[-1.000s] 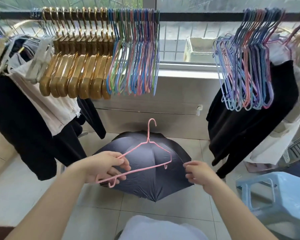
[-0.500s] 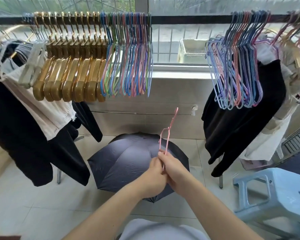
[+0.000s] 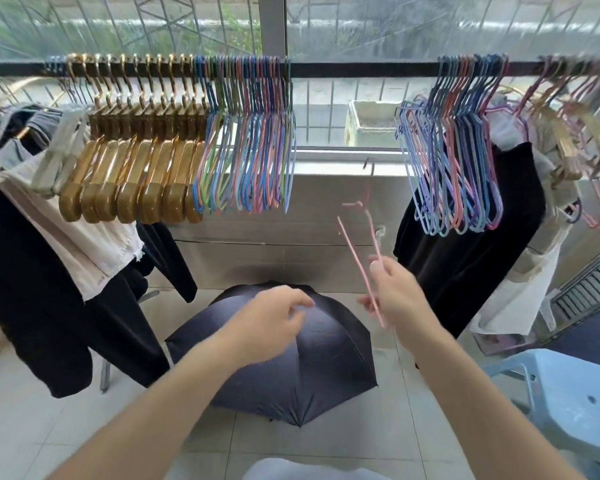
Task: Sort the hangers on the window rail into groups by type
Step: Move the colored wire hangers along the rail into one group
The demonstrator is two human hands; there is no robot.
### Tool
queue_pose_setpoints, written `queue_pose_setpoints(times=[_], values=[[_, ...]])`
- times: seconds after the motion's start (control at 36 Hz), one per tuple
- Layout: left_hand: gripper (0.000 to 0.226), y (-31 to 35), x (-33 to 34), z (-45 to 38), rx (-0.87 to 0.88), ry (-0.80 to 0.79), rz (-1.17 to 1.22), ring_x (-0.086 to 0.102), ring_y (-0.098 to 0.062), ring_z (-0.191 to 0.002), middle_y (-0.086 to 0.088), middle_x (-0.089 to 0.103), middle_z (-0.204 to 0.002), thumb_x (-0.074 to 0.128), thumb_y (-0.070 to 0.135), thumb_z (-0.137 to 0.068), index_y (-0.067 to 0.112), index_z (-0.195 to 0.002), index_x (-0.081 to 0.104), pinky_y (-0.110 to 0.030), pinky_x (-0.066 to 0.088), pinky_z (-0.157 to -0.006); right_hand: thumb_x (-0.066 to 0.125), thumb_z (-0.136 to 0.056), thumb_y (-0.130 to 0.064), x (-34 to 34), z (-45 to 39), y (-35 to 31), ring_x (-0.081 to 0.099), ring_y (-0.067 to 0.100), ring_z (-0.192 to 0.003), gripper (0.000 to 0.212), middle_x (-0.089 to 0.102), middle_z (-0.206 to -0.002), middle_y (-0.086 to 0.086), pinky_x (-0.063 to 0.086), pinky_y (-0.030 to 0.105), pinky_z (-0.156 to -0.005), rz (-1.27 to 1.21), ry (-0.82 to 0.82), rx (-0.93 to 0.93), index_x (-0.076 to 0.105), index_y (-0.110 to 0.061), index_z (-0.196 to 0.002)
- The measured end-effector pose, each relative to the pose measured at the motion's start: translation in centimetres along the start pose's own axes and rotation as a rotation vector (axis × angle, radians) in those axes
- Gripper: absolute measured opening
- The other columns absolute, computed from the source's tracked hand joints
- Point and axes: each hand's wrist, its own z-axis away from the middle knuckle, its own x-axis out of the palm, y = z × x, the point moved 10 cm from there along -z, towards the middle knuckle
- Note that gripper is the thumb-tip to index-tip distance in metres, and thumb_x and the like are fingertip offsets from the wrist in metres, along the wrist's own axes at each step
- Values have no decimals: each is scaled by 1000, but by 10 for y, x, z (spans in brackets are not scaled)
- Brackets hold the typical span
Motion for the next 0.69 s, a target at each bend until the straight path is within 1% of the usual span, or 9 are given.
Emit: queue_pose_setpoints(times=[0.08, 0.17, 0.25, 0.33, 0.39, 0.47, 0.56, 0.64, 0.69], values=[[28, 21, -52, -9, 40, 108, -3, 63, -3, -102, 13, 70, -113, 55, 17, -102, 26, -124, 70, -27, 50, -96, 39, -110, -36, -41, -17, -56, 72, 24, -68, 27, 65, -106, 12, 62, 56, -75, -20, 91, -132, 57, -25, -126], [22, 33, -93, -14, 77, 204, 22, 62, 6, -95, 20, 70, -104, 56, 22, -104, 33, -116, 70, -20, 50, -87, 34, -111, -37, -74, -27, -109, 71, 26, -71, 27, 59, -96, 4, 59, 46, -72, 47, 188, -264, 52, -21, -123], [20, 38, -116, -21, 108, 261, -12, 61, 5, -93, 19, 68, -101, 55, 22, -105, 29, -116, 70, -13, 46, -80, 32, -111, -38, -99, -45, -139, 73, 27, -68, 33, 52, -82, 4, 51, 38, -56, 113, 274, -309, 54, -14, -104], [19, 34, -125, -27, 93, 280, -21, 59, 5, -89, 23, 64, -95, 54, 21, -105, 28, -113, 70, -12, 41, -74, 31, -110, -37, -110, -69, -145, 75, 28, -68, 35, 53, -81, 0, 40, 31, -48, 219, 288, -277, 53, -19, -90], [18, 33, -125, -29, 84, 283, -23, 59, 3, -88, 24, 63, -94, 53, 22, -105, 29, -110, 70, -13, 41, -74, 30, -109, -34, -113, -81, -146, 76, 30, -71, 34, 54, -84, -1, 43, 32, -49, 253, 265, -241, 59, -17, -102], [18, 31, -120, -31, 65, 262, -22, 61, 0, -87, 19, 65, -95, 53, 23, -105, 31, -109, 69, -19, 47, -75, 31, -110, -32, -112, -92, -141, 75, 32, -75, 39, 62, -103, 10, 53, 36, -55, 288, 218, -177, 58, -12, -129], [18, 27, -114, -32, 43, 235, -11, 61, -2, -89, 18, 67, -94, 53, 25, -105, 34, -106, 68, -27, 50, -80, 33, -110, -31, -113, -96, -138, 74, 32, -72, 37, 63, -104, 13, 58, 38, -58, 312, 229, -152, 58, -9, -124], [19, 24, -111, -31, 27, 219, -4, 60, -1, -87, 20, 65, -92, 53, 25, -105, 35, -104, 68, -23, 46, -74, 30, -109, -28, -114, -100, -137, 74, 33, -70, 35, 60, -98, 14, 62, 42, -61, 307, 256, -127, 58, -8, -118], [19, 22, -108, -30, 11, 208, -1, 61, -3, -85, 19, 65, -92, 53, 24, -105, 35, -105, 68, -22, 45, -72, 28, -108, -27, -114, -99, -137, 73, 33, -71, 34, 57, -104, 15, 63, 49, -65, 299, 280, -103, 53, -6, -117]])
